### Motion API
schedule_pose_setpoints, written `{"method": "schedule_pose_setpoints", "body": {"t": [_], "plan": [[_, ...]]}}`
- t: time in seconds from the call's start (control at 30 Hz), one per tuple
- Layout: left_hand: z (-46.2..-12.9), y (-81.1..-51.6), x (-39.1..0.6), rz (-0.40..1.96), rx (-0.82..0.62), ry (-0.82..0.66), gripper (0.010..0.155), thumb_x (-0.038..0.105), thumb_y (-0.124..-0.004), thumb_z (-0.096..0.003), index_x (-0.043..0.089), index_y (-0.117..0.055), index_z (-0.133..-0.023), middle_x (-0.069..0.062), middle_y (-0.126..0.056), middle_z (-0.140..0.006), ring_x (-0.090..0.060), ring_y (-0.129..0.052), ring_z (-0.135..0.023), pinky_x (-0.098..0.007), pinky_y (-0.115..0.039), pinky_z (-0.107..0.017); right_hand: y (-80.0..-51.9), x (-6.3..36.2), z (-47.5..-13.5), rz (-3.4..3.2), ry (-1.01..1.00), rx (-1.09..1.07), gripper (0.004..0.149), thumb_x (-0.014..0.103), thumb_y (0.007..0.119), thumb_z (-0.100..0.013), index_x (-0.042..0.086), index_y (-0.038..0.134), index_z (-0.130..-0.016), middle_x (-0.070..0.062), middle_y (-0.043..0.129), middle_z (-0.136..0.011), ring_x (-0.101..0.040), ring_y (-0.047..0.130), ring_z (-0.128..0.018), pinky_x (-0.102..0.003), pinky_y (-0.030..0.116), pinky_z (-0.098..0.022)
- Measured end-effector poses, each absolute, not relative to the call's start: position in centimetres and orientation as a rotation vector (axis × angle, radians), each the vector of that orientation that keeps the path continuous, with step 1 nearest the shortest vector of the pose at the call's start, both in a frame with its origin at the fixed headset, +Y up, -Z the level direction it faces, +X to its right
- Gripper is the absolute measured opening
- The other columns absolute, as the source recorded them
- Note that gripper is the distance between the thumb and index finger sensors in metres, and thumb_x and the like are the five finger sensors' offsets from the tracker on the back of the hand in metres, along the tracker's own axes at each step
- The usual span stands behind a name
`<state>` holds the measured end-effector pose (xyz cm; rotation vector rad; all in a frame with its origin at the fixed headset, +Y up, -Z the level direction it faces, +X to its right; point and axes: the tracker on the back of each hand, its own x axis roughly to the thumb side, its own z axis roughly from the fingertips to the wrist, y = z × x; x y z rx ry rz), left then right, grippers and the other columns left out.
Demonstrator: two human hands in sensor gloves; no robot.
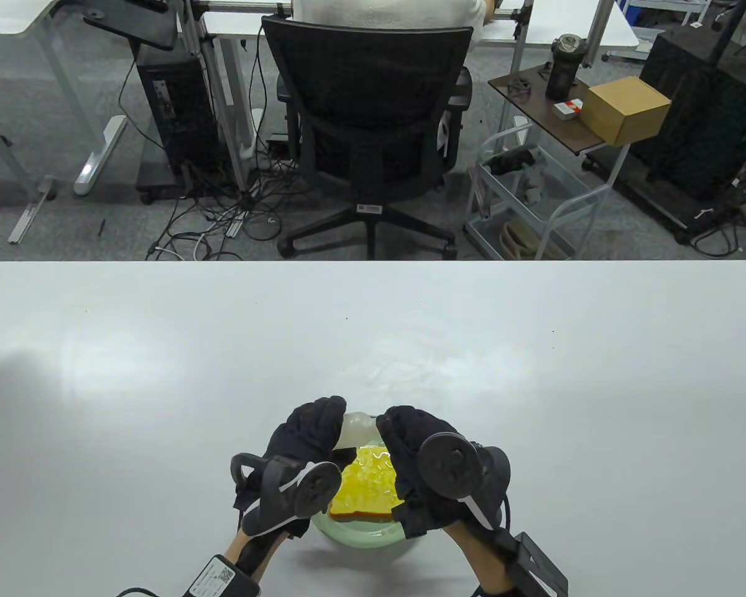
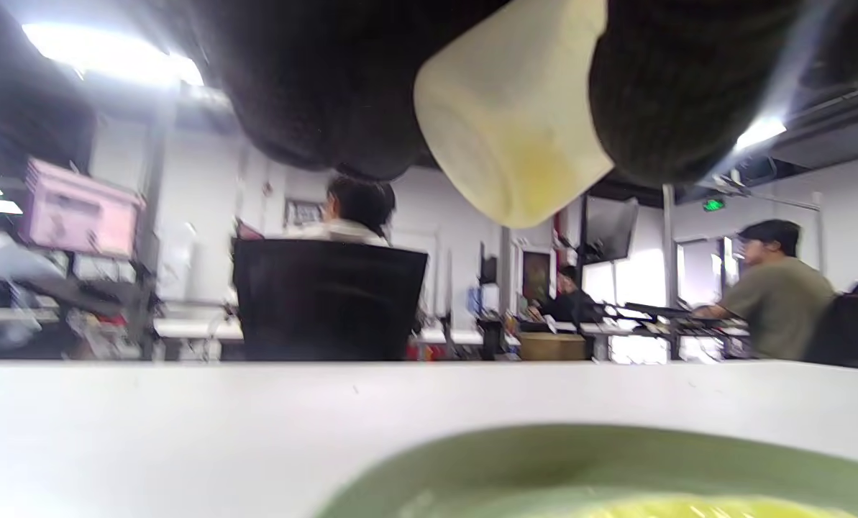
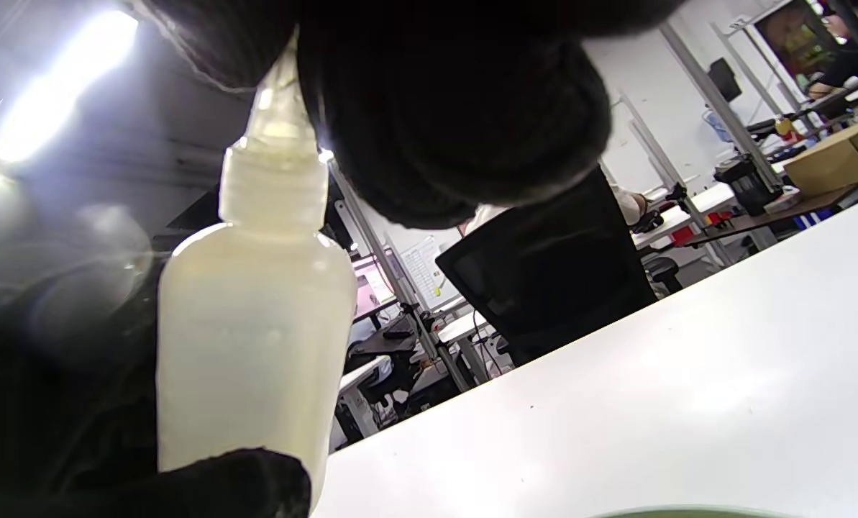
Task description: Squeeze honey bottle to draw zigzag on toast
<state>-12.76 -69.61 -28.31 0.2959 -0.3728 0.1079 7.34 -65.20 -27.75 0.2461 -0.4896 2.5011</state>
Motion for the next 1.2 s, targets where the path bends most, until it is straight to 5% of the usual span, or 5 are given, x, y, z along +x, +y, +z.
{"method": "schedule_pose_setpoints", "body": {"t": [0.3, 0.6, 0.93, 1.03, 1.2], "plan": [[-28.3, -69.5, -13.3, 0.096, 0.295, -0.342, 0.083, 0.053, -0.088, -0.0395, 0.023, -0.054, -0.109, -0.003, -0.069, -0.104, -0.034, -0.089, -0.088, -0.046, -0.083, -0.062, -64.1, 8.3, -27.6, 2.491, -0.451, 0.284, 0.055, 0.047, 0.081, -0.041, 0.021, 0.083, -0.09, -0.007, 0.101, -0.071, -0.027, 0.101, -0.047, -0.03, 0.087, -0.026], [-27.5, -69.0, -12.7, 0.047, 0.354, -0.363, 0.082, 0.055, -0.089, -0.0388, 0.024, -0.058, -0.108, -0.003, -0.072, -0.102, -0.031, -0.091, -0.085, -0.046, -0.083, -0.062, -64.2, 8.8, -27.8, 2.519, -0.447, 0.192, 0.04, 0.048, 0.08, -0.042, 0.021, 0.097, -0.066, -0.005, 0.106, -0.05, -0.026, 0.102, -0.035, -0.03, 0.086, -0.019], [-27.7, -69.1, -12.8, 0.015, 0.33, -0.362, 0.082, 0.056, -0.09, -0.0374, 0.024, -0.061, -0.107, -0.003, -0.074, -0.101, -0.029, -0.094, -0.082, -0.046, -0.084, -0.061, -64.4, 8.1, -27.9, 2.533, -0.367, 0.302, 0.042, 0.031, 0.084, -0.043, 0.022, 0.086, -0.084, -0.007, 0.1, -0.07, -0.027, 0.1, -0.052, -0.031, 0.087, -0.03], [-27.7, -69.0, -13.0, 0.041, 0.33, -0.356, 0.082, 0.057, -0.09, -0.0376, 0.023, -0.061, -0.107, -0.003, -0.074, -0.1, -0.03, -0.094, -0.082, -0.046, -0.084, -0.061, -64.1, 8.7, -27.8, 2.493, -0.395, 0.26, 0.054, 0.041, 0.085, -0.041, 0.02, 0.081, -0.091, -0.008, 0.099, -0.075, -0.028, 0.1, -0.053, -0.032, 0.087, -0.031], [-27.6, -68.9, -12.9, 0.04, 0.339, -0.356, 0.082, 0.057, -0.09, -0.0376, 0.023, -0.061, -0.107, -0.004, -0.075, -0.1, -0.03, -0.094, -0.082, -0.046, -0.084, -0.061, -64.0, 9.7, -27.8, 2.484, -0.456, 0.135, 0.046, 0.049, 0.079, -0.042, 0.02, 0.093, -0.075, -0.008, 0.105, -0.059, -0.028, 0.102, -0.042, -0.032, 0.087, -0.024]]}}
